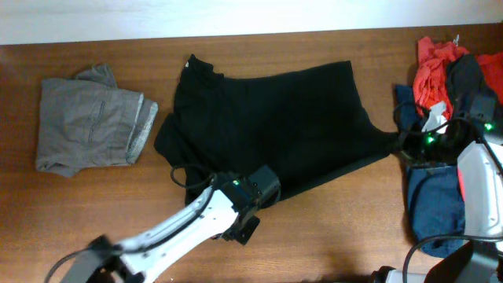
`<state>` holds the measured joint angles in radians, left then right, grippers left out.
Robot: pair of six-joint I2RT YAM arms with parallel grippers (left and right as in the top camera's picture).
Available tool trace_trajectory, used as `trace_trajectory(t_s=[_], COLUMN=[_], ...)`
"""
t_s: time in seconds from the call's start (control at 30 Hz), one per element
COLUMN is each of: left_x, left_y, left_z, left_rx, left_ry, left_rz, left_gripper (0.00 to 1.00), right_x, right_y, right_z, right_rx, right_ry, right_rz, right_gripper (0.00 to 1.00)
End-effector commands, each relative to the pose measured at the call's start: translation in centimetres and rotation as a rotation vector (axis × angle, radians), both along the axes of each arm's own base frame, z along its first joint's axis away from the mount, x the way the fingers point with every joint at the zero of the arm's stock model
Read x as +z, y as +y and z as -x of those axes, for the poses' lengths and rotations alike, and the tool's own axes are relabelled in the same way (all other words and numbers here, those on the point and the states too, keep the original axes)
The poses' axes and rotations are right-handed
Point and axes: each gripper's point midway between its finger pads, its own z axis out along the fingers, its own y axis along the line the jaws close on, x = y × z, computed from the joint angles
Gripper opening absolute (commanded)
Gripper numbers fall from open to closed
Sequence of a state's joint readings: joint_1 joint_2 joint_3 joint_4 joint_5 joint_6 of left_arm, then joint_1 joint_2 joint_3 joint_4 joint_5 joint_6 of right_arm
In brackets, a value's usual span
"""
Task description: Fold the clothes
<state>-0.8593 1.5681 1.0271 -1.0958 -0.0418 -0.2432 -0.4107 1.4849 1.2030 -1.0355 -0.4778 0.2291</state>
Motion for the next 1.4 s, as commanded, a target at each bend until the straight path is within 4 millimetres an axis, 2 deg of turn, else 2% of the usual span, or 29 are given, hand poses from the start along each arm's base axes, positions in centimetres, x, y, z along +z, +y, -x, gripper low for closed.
trace_trajectory(t_s=[0.0,0.03,0.13,0.27,0.3,0.33,0.43,0.47,0.5,0.53,0.57,0.6,0.63,0.7,0.73,0.87,0.93,1.03,1.17,1.37], left_x=[3.9,5.0,6.2,6.5,6.5,6.6,6.8,6.8,6.7,6.6,6.5,6.3,6.2,6.0,5.5,3.4,2.0,-0.8,-3.1,-5.3], left_y=[-0.9,-0.8,-0.8,-1.1,-1.4,-2.9,-3.6,-3.6,-3.5,-3.0,-2.5,-0.3,1.7,3.4,4.5,5.7,6.1,6.7,5.3,4.4], left_z=[-1.0,-0.9,-0.9,-0.7,-0.3,1.4,2.2,2.1,2.0,1.5,1.1,-0.6,-1.6,-2.4,-3.1,-3.7,-3.1,-1.3,0.2,-0.2], left_rx=[0.012,-0.021,-0.072,-0.087,-0.115,-0.223,-0.261,-0.269,-0.279,-0.275,-0.260,-0.130,0.003,0.148,0.263,0.417,0.461,0.500,0.478,0.480], left_ry=[-0.092,-0.116,-0.148,-0.147,-0.124,-0.035,0.003,-0.001,-0.007,-0.031,-0.051,-0.130,-0.181,-0.200,-0.198,-0.122,-0.064,0.040,0.128,0.142], left_rz=[0.092,0.117,0.149,0.175,0.194,0.285,0.332,0.330,0.325,0.291,0.260,0.141,0.063,0.025,0.027,0.095,0.115,0.115,0.196,0.232], left_gripper=[0.01,0.00,0.01,0.00,0.00,0.00,0.00,0.04,0.18,0.43,0.46,0.55,0.59,0.61,0.62,0.62,0.62,0.62,0.62,0.65], right_x=[2.3,2.6,2.5,1.7,1.6,1.3,1.2,1.2,1.2,1.2,1.2,1.1,1.0,1.0,1.1,1.1,1.1,1.0,1.1,1.1], right_y=[-0.1,-0.1,-0.2,-1.3,-1.6,-2.2,-2.4,-2.4,-2.4,-2.4,-2.5,-2.7,-3.0,-3.1,-3.1,-3.1,-3.1,-3.1,-3.0,-3.0], right_z=[-0.9,-0.8,-0.2,0.8,1.0,1.5,1.7,1.7,1.6,1.6,1.6,1.7,1.8,1.8,1.7,1.7,1.7,1.8,1.7,1.7], right_rx=[0.010,0.010,0.003,-0.019,-0.024,-0.034,-0.037,-0.038,-0.038,-0.038,-0.039,-0.042,-0.047,-0.048,-0.048,-0.064,-0.064,-0.064,-0.063,-0.062], right_ry=[-0.051,-0.044,-0.013,0.046,0.060,0.088,0.097,0.096,0.095,0.094,0.095,0.101,0.109,0.108,0.104,0.107,0.107,0.110,0.108,0.107], right_rz=[0.015,0.015,0.027,0.093,0.110,0.144,0.158,0.158,0.158,0.160,0.163,0.178,0.195,0.197,0.197,0.191,0.190,0.189,0.186,0.183], right_gripper=[0.04,0.04,0.04,0.04,0.04,0.04,0.04,0.04,0.04,0.04,0.04,0.04,0.04,0.04,0.04,0.05,0.05,0.05,0.05,0.05])
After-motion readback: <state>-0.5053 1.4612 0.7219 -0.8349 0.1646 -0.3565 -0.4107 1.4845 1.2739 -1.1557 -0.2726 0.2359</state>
